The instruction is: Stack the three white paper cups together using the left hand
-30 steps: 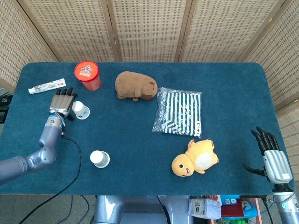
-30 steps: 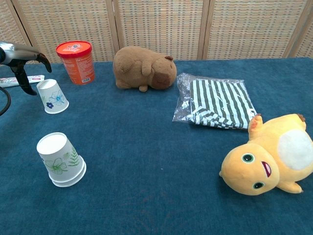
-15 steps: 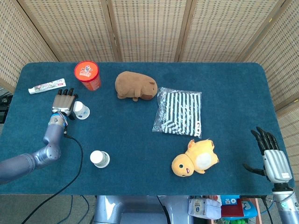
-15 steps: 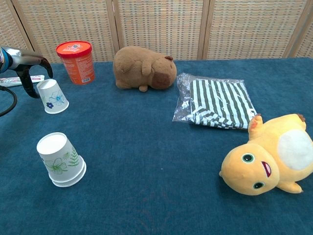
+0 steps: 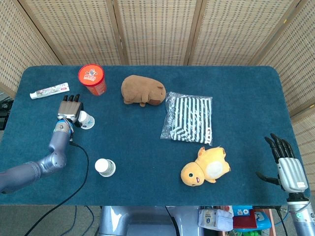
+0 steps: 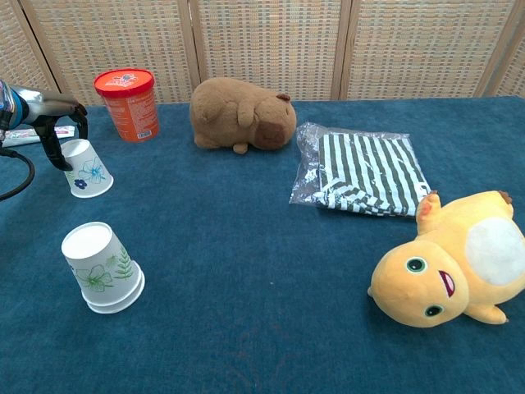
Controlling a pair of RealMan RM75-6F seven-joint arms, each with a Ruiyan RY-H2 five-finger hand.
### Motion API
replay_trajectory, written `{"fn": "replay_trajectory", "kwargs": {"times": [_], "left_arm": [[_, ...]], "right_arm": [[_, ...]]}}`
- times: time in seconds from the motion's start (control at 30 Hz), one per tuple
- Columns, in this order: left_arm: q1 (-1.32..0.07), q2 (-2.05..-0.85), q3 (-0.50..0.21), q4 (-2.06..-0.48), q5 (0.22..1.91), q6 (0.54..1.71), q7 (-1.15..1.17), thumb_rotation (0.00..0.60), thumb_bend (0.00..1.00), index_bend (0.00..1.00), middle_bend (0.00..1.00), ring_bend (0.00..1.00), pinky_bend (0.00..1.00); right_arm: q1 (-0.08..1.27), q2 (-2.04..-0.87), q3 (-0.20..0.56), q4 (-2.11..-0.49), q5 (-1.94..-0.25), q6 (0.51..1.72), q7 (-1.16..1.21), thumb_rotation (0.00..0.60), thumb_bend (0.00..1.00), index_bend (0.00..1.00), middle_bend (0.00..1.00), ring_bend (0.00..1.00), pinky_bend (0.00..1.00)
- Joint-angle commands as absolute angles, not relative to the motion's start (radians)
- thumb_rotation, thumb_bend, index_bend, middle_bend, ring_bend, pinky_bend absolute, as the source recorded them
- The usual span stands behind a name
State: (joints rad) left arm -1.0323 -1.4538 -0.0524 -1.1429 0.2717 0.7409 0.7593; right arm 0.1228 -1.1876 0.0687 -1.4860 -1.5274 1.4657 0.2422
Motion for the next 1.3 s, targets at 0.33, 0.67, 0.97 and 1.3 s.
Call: {"fn": "replay_trajectory", "kwargs": {"times": [0.33, 0.67, 0.97, 1.3], "left_arm": [[-1.019, -1.319, -0.085, -1.323, 0.347, 0.780, 0.708, 0.600, 0.24, 0.39, 0.00, 0.00, 0.00], [-0.964, -1.058, -0.111, -1.766, 0.558, 0.872, 0.624, 0.600, 0.24, 0.39, 0.00, 0.00, 0.00], [-0.891, -0.865, -0.111, -2.123, 0.821, 0.901, 0.546, 0.600, 0.24, 0.39, 0.00, 0.00, 0.00], [-0.802, -0.789, -0.022, -2.253, 1.040, 0.906, 0.547, 0.600, 0.24, 0.39, 0.00, 0.00, 0.00]], "right_arm": [[0.123, -1.186, 0.068, -1.487, -1.531, 1.466, 0.248, 0.600, 0.05, 0.00, 0.00, 0.00, 0.00], [0.129, -1.192, 0.063, -1.487, -1.536, 1.454, 0.244, 0.600, 0.05, 0.00, 0.00, 0.00, 0.00], [0.126, -1.188, 0.054, -1.503, -1.558, 1.468, 0.240, 0.600, 0.05, 0.00, 0.00, 0.00, 0.00], [0.120, -1.180, 0.054, -1.508, -1.558, 1.480, 0.252, 0.600, 0.05, 0.00, 0.00, 0.00, 0.00]]}}
